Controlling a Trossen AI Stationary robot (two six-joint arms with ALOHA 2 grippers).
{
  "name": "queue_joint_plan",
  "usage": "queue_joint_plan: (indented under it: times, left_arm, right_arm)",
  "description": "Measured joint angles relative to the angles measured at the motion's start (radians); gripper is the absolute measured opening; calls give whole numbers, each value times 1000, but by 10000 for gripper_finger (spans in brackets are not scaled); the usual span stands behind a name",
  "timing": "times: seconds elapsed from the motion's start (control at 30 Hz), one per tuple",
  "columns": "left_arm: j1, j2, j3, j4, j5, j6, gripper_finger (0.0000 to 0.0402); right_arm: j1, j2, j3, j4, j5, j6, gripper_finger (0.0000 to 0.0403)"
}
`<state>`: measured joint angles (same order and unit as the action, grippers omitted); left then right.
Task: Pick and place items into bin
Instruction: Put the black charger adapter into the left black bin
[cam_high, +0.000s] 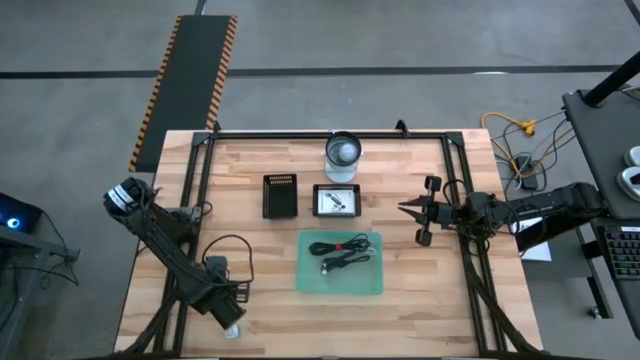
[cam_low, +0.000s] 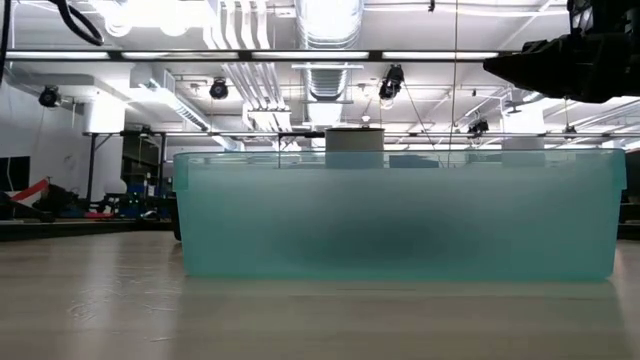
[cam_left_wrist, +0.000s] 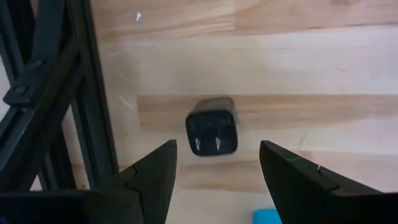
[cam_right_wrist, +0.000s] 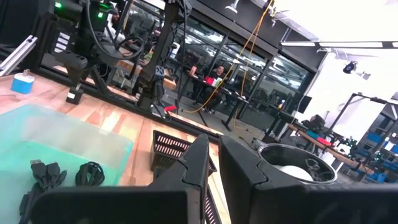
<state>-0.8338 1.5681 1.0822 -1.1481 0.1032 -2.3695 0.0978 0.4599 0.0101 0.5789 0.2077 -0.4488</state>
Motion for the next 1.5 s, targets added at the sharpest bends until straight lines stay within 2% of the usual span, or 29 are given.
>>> queue_joint_plan:
  times: [0.23,0.63,0.97,1.1,1.23,1.4,1.5]
  left_arm:
    - [-8,0,-43,25,0,0,212]
    - [-28,0,-161,237,10,0,212]
    - [-29,0,-205,256,14,22,211]
    - [-29,0,-207,259,14,51,190]
    - [-29,0,-204,257,12,57,138]
    - [-21,-1,-198,278,12,77,134]
    - [-9,-9,-196,282,-57,86,134]
  right_arm:
    - [0,0,0,0,0,0,27]
    - [0,0,0,0,0,0,27]
    - [0,0,0,0,0,0,27]
    - [0,0,0,0,0,0,27]
    - [0,0,0,1,0,-2,27]
    - [0,0,0,2,0,-7,27]
    - [0,0,0,3,0,-8,27]
